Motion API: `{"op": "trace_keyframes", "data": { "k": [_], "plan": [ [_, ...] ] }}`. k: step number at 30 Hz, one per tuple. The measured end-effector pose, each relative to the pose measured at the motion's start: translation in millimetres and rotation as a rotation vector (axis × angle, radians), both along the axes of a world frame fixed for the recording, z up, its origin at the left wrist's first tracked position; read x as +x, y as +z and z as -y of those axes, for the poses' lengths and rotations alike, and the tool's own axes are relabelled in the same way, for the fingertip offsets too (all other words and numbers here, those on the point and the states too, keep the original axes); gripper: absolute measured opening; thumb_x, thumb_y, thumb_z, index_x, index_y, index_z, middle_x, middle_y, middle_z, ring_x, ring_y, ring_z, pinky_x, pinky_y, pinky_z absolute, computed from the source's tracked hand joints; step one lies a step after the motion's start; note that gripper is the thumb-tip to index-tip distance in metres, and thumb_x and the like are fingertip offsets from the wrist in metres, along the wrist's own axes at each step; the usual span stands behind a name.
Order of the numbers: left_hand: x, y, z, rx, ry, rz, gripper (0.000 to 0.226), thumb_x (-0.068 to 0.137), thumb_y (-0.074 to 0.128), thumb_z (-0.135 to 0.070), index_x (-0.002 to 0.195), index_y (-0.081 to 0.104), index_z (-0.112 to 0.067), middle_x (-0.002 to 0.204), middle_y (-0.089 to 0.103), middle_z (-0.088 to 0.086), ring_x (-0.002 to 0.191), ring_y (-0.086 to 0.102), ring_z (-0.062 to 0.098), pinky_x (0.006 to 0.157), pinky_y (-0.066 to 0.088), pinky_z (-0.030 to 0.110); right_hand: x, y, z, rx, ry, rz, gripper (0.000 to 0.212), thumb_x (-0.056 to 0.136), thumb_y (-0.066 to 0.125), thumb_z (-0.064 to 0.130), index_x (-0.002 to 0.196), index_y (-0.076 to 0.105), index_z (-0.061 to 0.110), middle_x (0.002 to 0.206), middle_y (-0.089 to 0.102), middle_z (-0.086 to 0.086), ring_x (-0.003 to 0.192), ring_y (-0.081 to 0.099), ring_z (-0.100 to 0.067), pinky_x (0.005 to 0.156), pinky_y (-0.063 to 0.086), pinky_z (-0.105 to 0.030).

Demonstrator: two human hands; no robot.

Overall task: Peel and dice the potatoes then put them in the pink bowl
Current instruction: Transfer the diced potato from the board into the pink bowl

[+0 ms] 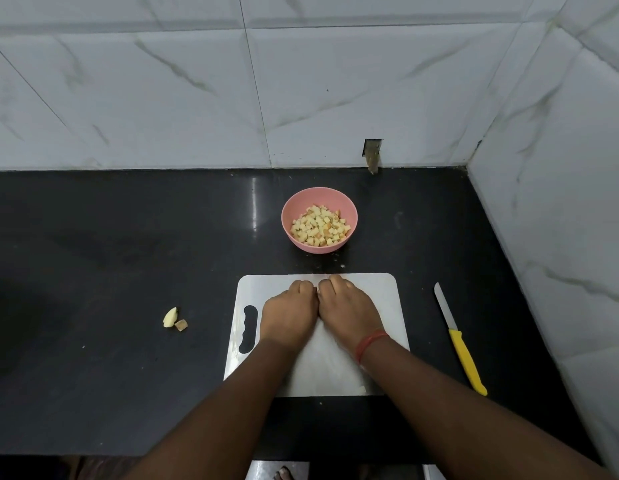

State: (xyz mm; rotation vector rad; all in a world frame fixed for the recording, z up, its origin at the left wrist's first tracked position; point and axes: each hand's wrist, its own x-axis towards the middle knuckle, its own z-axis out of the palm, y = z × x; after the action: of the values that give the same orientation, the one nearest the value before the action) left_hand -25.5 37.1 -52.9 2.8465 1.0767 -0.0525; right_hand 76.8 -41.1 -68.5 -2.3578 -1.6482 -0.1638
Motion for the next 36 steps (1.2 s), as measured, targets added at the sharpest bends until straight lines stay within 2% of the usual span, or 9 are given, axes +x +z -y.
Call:
{"op": "trace_keyframes", "data": {
  "k": [6,10,12,17,22,25,30,33,36],
  "plan": [
    [-0.8,3.2,-1.0,0.008,0.030,0.022,0.024,0.107,0.033,-0.026,0.107,0.055,-0.018,0.108,0.065,0.001,0.091,0.066,0.025,0.061,0.030,0.033,5.4,10.0,-5.1,0.042,-0.062,-0.098,0.025,0.085,0.041,0.033,0.069,0.054,0.017,0.064,0.057,-0.001,0.049,0.056,-0.025,0.040,0.035,-0.027],
    [-1.8,6.2,-0.2,-0.124,0.132,0.212,0.032,0.107,0.033,-0.033,0.081,0.047,-0.020,0.088,0.064,0.003,0.080,0.061,0.028,0.062,0.030,0.033,9.8,20.3,1.1,0.006,-0.041,-0.259,0.022,0.093,0.045,0.030,0.080,0.052,0.014,0.077,0.056,-0.003,0.062,0.054,-0.027,0.052,0.034,-0.033],
    [-1.9,9.3,4.6,-0.208,0.220,0.355,0.039,0.106,0.036,-0.032,0.069,0.037,-0.019,0.069,0.054,0.001,0.068,0.052,0.027,0.059,0.028,0.034,8.9,25.2,8.2,0.041,-0.107,-0.513,0.019,0.095,0.050,0.029,0.082,0.048,0.015,0.079,0.054,0.000,0.068,0.051,-0.020,0.059,0.037,-0.035],
    [3.3,23.1,17.8,-0.456,0.340,0.673,0.044,0.105,0.042,-0.027,0.063,0.038,-0.015,0.057,0.046,0.000,0.056,0.041,0.016,0.053,0.028,0.035,-3.3,44.0,23.0,0.274,-0.313,-1.097,0.015,0.096,0.054,0.023,0.081,0.056,0.024,0.067,0.059,0.012,0.062,0.055,0.000,0.059,0.041,-0.012],
    [30.8,59.8,7.0,-0.648,0.435,0.967,0.041,0.105,0.042,-0.022,0.064,0.040,-0.018,0.058,0.041,-0.009,0.054,0.038,0.004,0.050,0.030,0.023,12.8,76.0,9.2,0.530,-0.415,-1.719,0.015,0.094,0.049,0.016,0.081,0.055,0.012,0.059,0.037,0.001,0.047,0.026,-0.011,0.043,0.020,-0.027],
    [56.1,85.5,-17.5,-0.688,0.466,1.051,0.042,0.105,0.039,-0.025,0.064,0.044,-0.017,0.061,0.048,-0.005,0.054,0.045,0.003,0.052,0.038,0.024,32.5,109.8,-16.7,0.640,-0.380,-1.854,0.014,0.095,0.047,0.011,0.081,0.051,0.011,0.058,0.038,0.002,0.046,0.026,-0.008,0.039,0.019,-0.023],
    [97.9,102.2,-63.3,-0.714,0.436,0.899,0.044,0.107,0.037,-0.039,0.076,0.056,-0.014,0.076,0.062,0.000,0.073,0.060,0.015,0.065,0.046,0.031,71.7,135.4,-74.3,0.552,-0.425,-1.779,0.011,0.087,0.048,0.010,0.079,0.055,0.011,0.059,0.044,-0.001,0.043,0.038,-0.010,0.039,0.027,-0.021],
    [108.6,100.4,-83.0,-0.603,0.376,0.651,0.024,0.104,0.041,-0.022,0.087,0.054,-0.011,0.087,0.060,-0.001,0.083,0.055,0.018,0.059,0.037,0.027,86.0,139.2,-98.2,0.149,-0.379,-1.207,0.017,0.087,0.050,0.021,0.097,0.059,0.011,0.076,0.059,0.000,0.067,0.053,-0.016,0.056,0.037,-0.028],
    [110.3,104.4,-90.8,-0.516,0.228,0.385,0.021,0.098,0.042,-0.006,0.096,0.058,-0.019,0.092,0.059,0.001,0.085,0.052,0.018,0.071,0.042,0.029,93.0,141.5,-109.6,-0.218,-0.212,-0.657,0.026,0.097,0.044,0.025,0.113,0.058,0.010,0.103,0.062,-0.006,0.087,0.056,-0.021,0.072,0.039,-0.029]
  ]
}}
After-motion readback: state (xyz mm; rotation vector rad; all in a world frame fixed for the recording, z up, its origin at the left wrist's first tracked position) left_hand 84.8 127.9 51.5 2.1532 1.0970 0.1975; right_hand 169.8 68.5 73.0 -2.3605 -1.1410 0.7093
